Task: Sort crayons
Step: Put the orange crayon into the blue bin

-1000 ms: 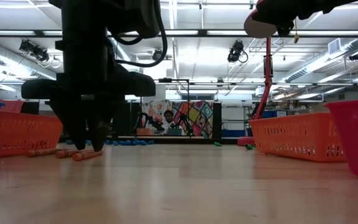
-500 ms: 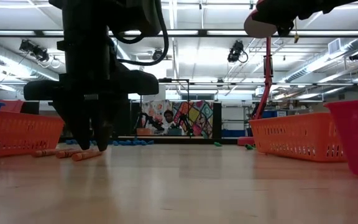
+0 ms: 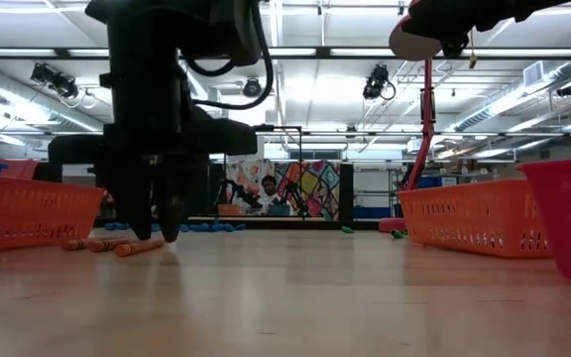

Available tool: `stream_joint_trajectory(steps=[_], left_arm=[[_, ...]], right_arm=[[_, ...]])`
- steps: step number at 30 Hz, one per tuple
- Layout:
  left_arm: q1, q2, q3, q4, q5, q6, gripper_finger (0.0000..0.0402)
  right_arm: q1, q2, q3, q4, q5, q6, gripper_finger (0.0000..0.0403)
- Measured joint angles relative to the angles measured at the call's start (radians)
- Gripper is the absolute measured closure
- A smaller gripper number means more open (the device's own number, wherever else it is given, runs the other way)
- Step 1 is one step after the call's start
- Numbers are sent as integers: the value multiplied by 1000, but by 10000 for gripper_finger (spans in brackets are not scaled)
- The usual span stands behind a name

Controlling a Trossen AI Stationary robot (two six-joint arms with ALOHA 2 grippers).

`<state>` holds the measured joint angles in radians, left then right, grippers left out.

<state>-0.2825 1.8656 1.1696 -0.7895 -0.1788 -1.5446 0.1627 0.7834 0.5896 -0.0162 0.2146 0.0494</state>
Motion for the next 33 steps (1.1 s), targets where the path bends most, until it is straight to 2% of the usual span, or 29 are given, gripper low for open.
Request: stream_joint_trajectory(steps=[5,15,18,26,33], left_arm=[[-1,-6,-62,64,24,-12,260],[-2,-3,-68,67,25,15,265],[-2,-3,-69,63,25,16,289],[-2,-3,-70,54,28,48,385],[-2,-16,-68,54,34,67,370]], right_arm=[[0,0,0,0,0,0,264],[0,0,0,0,1,0,264],[0,0,0,0,1,0,264],[0,0,0,0,1,0,264],[0,0,0,0,1,0,264]])
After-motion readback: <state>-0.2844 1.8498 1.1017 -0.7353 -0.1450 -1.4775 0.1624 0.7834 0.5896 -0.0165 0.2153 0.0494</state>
